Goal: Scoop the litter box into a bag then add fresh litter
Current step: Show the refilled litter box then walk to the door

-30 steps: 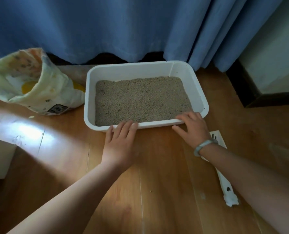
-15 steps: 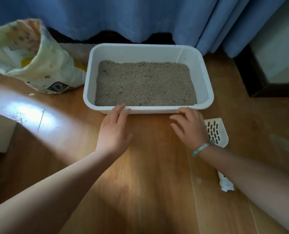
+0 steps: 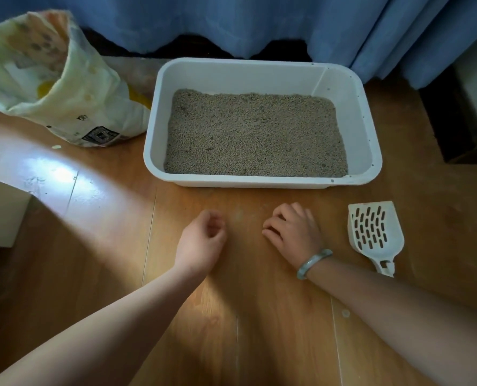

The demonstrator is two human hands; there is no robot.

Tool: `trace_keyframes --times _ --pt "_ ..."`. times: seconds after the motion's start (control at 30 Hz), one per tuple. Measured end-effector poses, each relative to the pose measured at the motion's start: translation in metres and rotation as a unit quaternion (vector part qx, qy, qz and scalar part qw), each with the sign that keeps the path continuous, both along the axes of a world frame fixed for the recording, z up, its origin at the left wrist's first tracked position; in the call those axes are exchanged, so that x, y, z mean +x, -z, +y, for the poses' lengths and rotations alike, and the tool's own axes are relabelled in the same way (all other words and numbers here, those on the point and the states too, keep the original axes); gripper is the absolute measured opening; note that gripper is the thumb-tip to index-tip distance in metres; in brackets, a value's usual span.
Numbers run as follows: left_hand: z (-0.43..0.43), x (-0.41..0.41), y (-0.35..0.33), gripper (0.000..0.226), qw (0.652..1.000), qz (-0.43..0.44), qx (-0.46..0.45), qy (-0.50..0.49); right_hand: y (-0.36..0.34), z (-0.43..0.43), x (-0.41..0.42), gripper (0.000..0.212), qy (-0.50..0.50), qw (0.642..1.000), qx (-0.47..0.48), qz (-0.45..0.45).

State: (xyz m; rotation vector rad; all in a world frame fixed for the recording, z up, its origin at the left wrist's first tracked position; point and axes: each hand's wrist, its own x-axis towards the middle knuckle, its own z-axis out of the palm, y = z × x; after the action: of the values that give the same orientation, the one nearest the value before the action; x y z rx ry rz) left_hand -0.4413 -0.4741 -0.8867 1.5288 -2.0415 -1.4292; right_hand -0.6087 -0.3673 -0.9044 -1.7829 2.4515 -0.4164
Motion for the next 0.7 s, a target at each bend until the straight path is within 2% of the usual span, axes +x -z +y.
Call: trace_keyframes --times 0.13,0.23,0.3,0.4,0.43,0.5,0.57,0.7 --pt "0.002 -0.004 0.005 0.016 0.997 0.023 0.057 -0.051 0.004 -0.002 0.001 0.007 -0.013 1.0 -0.003 0.02" --pt "0.002 -0.013 -0.001 0.011 0.97 0.089 0.174 -0.143 0.006 0.002 0.004 0.016 0.002 1.0 0.004 0.01" --pt "0.004 -0.02 -0.009 0.013 0.92 0.151 0.301 -0.2 0.001 0.002 0.007 0.024 0.036 0.999 -0.002 -0.031" --pt "0.005 -0.024 -0.013 0.041 0.808 0.221 0.496 -0.227 -0.015 -0.002 0.016 0.026 0.047 0.995 -0.04 -0.076" --pt "0.006 -0.022 -0.015 0.05 0.78 0.229 0.54 -0.218 -0.021 -0.004 0.02 0.026 0.033 0.995 -0.055 -0.081" --pt "0.007 -0.019 -0.016 0.059 0.747 0.237 0.593 -0.185 -0.033 -0.009 0.031 0.026 -0.013 0.994 -0.079 -0.079" --pt "0.008 -0.014 -0.019 0.061 0.734 0.235 0.62 -0.146 -0.039 -0.01 0.044 0.023 -0.068 0.993 -0.084 -0.054" --pt "0.006 -0.002 -0.027 0.063 0.742 0.217 0.624 -0.108 -0.04 0.0 0.057 0.022 -0.12 0.987 -0.081 -0.072"
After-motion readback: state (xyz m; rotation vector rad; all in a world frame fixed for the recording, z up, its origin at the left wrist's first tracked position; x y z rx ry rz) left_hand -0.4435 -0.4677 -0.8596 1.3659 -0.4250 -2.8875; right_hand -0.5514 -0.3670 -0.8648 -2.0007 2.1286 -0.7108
